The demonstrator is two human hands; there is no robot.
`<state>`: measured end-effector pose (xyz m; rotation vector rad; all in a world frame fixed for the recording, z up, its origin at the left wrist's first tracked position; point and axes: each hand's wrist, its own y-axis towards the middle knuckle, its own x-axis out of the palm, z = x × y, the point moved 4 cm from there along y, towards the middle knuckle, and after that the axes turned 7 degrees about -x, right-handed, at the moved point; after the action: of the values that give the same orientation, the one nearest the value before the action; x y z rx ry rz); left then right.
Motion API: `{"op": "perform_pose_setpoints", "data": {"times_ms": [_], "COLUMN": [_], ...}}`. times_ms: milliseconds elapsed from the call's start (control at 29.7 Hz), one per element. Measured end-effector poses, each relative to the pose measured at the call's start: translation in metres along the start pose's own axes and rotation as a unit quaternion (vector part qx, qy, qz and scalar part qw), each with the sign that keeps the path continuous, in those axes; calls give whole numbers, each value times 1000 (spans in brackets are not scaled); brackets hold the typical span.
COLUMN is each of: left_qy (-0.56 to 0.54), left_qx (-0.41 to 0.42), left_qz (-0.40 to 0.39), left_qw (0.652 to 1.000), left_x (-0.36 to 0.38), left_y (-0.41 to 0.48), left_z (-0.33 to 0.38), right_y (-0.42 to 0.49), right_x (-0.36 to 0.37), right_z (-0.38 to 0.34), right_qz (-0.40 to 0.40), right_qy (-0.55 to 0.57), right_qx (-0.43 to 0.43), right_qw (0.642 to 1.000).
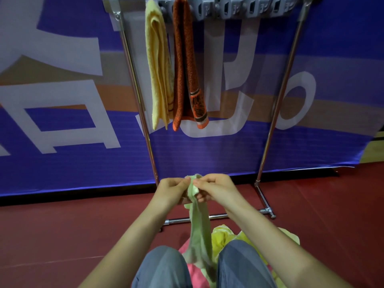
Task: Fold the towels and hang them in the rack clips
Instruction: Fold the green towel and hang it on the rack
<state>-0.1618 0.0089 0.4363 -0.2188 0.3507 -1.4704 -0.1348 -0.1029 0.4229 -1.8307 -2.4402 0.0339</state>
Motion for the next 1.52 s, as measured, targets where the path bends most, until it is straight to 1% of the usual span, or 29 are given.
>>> {"op": "perform_pose_setpoints", "data": {"times_ms": [101,202,303,438,539,673,774,909,976,1044,1111,1179,1280,1313,1381,1414,1448,1515], "left_qy": [-10,31,85,98,129,174,216,257,278,292,299,313,335,339,359,386,424,501], "left_qx": [-20,2,32,37,44,63,83,109,121,131,137,152,175,176,178,185,196,224], "left_qz": [2,-12,-45,-92,-115,-161,-192,-232,-241,-244,-237,-214,-165,-144,-98,-74,-47,4], "left_qw": [1000,999,995,990,984,969,954,932,922,915,914,913,911,913,911,901,883,836], "left_x": [-4,-6,-7,-11,-14,-14,-15,-13,-12,-13,-15,-18,-32,-38,-50,-54,-57,-60], "left_y": [1,0,-1,0,0,-7,-11,-19,-21,-23,-25,-27,-26,-25,-23,-22,-22,-20], "left_z": [-1,-3,-6,-9,-7,0,6,13,16,20,25,31,42,45,51,52,53,56], "right_y": [-2,-6,-8,-12,-15,-18,-15,-11,-10,-9,-8,-6,-4,-3,-1,-1,-1,0], "right_x": [3,4,4,1,-1,-7,-14,-18,-19,-19,-20,-22,-37,-44,-57,-62,-64,-65], "right_z": [2,5,8,8,6,-3,-11,-20,-23,-22,-21,-19,-11,-7,-4,-6,-9,-22], "right_qz": [-24,-65,-91,-120,-135,-152,-176,-210,-235,-268,-292,-300,-290,-273,-225,-200,-181,-153], "right_qy": [-5,-24,-56,-58,-55,-69,-111,-197,-228,-265,-304,-303,-274,-274,-280,-287,-293,-306], "right_qx": [-9,-18,-32,-41,-43,-84,-126,-156,-156,-136,-127,-126,-84,-67,-63,-71,-82,-107], "right_qw": [1000,997,994,990,988,982,970,945,932,916,898,895,913,920,931,934,935,934]}}
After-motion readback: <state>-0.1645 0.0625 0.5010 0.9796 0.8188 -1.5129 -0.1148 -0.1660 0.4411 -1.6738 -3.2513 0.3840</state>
